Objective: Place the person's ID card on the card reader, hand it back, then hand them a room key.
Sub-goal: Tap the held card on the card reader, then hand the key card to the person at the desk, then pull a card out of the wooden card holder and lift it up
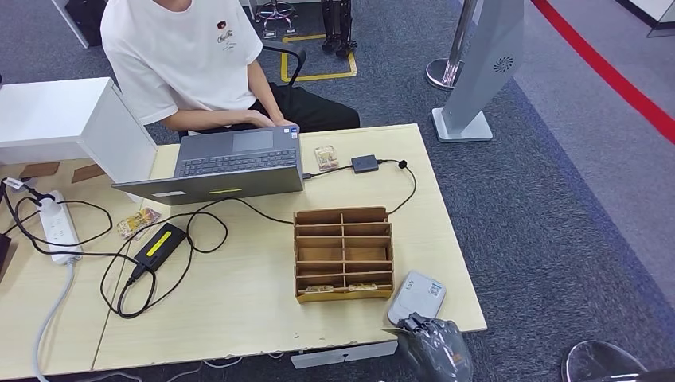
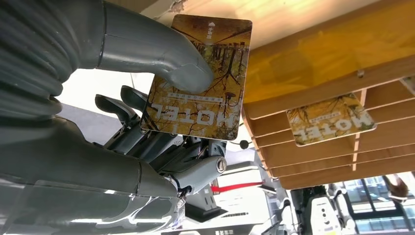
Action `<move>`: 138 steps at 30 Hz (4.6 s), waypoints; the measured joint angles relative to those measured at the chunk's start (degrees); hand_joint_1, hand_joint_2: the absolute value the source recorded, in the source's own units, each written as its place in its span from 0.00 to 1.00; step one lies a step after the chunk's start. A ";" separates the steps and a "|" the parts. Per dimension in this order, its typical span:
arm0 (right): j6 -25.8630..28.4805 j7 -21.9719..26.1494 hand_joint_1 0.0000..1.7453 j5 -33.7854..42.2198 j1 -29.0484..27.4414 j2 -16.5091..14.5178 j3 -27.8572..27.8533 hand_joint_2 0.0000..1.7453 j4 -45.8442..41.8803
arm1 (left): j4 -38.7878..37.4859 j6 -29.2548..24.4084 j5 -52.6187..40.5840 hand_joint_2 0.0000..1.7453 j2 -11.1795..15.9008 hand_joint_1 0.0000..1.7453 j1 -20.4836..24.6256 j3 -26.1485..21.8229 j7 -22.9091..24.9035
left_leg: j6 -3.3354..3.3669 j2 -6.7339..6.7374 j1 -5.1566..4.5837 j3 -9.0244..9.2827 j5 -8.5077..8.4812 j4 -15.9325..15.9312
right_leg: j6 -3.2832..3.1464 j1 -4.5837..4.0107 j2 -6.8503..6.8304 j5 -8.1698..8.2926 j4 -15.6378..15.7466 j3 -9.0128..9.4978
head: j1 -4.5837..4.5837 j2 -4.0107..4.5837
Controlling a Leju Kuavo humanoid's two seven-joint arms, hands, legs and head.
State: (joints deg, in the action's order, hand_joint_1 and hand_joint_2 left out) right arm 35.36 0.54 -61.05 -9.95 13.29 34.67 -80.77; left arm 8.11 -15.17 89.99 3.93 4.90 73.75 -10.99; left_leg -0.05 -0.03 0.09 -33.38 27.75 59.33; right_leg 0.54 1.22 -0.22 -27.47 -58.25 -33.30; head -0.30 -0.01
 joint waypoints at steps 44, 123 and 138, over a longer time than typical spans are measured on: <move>-16.53 -7.20 1.00 -16.45 50.34 -11.51 -3.77 1.00 8.73 | 0.00 -0.69 -6.81 1.00 0.25 0.00 1.46 8.94 -0.41 | -0.08 0.03 0.02 0.03 -0.15 0.04 | -0.02 -0.01 0.08 0.08 -0.12 -0.01 | 0.00 0.01; 0.16 5.65 0.00 -4.74 -2.40 -2.01 -8.74 1.00 -14.56 | -0.07 -2.64 -1.46 1.00 -0.04 0.00 -0.45 -0.42 -4.21 | 0.00 0.03 0.01 -0.03 0.05 0.01 | 0.02 -0.01 0.00 -0.02 0.01 -0.03 | -0.01 0.00; -0.98 5.30 0.00 -7.00 2.67 -4.79 -3.93 1.00 -7.60 | -0.07 -2.97 -2.90 1.00 0.04 0.00 -0.30 0.80 -3.46 | 0.00 0.03 0.01 -0.03 0.05 0.01 | 0.02 -0.01 -0.01 -0.02 0.01 -0.03 | 0.01 0.01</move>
State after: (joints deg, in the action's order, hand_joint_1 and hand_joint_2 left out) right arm 34.38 5.83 -68.06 -7.27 8.50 30.74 -88.37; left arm 8.04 -18.15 87.09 3.97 4.60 74.54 -14.45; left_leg -0.05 0.00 0.09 -33.41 27.81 59.34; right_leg 0.56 1.21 -0.22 -27.50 -58.24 -33.34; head -0.30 0.00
